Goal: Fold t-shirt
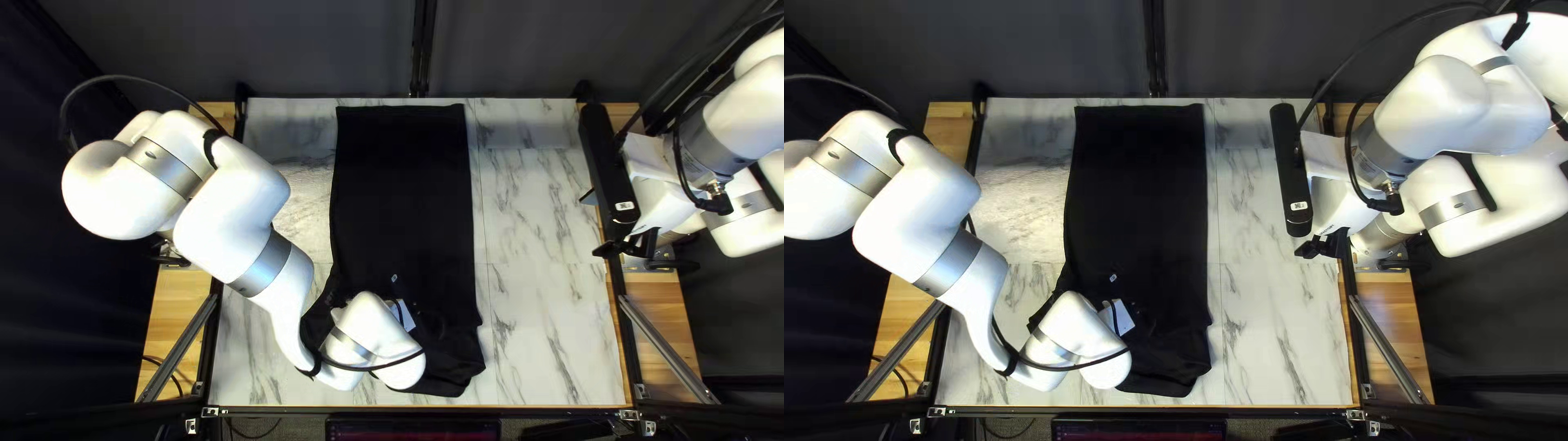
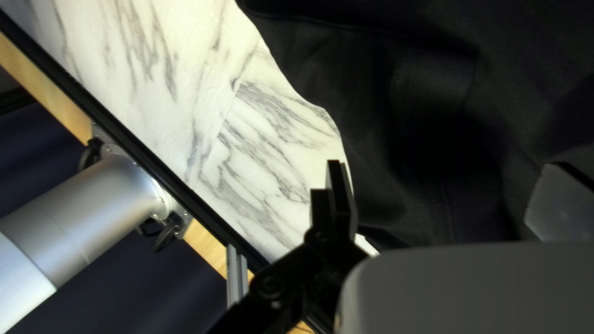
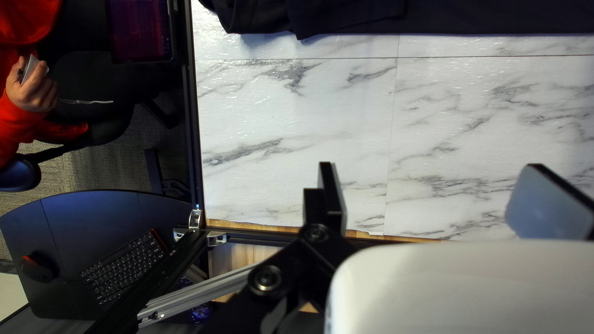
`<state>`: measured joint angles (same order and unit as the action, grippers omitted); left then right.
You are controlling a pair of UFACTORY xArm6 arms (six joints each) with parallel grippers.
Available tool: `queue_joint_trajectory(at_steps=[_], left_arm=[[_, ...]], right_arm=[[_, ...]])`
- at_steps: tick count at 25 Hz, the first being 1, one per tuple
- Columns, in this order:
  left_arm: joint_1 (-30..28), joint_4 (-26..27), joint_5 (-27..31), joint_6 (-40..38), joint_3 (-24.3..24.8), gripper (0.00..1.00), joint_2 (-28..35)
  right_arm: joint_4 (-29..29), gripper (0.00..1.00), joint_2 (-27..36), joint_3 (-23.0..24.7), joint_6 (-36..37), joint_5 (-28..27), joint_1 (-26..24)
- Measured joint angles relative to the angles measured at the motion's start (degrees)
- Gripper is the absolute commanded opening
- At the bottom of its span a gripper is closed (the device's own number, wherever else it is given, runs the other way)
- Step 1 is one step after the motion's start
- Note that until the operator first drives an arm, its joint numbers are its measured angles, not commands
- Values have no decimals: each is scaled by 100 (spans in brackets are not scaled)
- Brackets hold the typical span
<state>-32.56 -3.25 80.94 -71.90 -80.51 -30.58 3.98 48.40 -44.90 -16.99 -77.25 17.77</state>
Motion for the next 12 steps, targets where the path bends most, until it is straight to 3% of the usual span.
queue_joint_trajectory(at_steps=[12], left_arm=[[63, -112, -348, -383, 653, 100, 234]], right_arm=[[0, 100, 0, 0, 0, 0, 0]])
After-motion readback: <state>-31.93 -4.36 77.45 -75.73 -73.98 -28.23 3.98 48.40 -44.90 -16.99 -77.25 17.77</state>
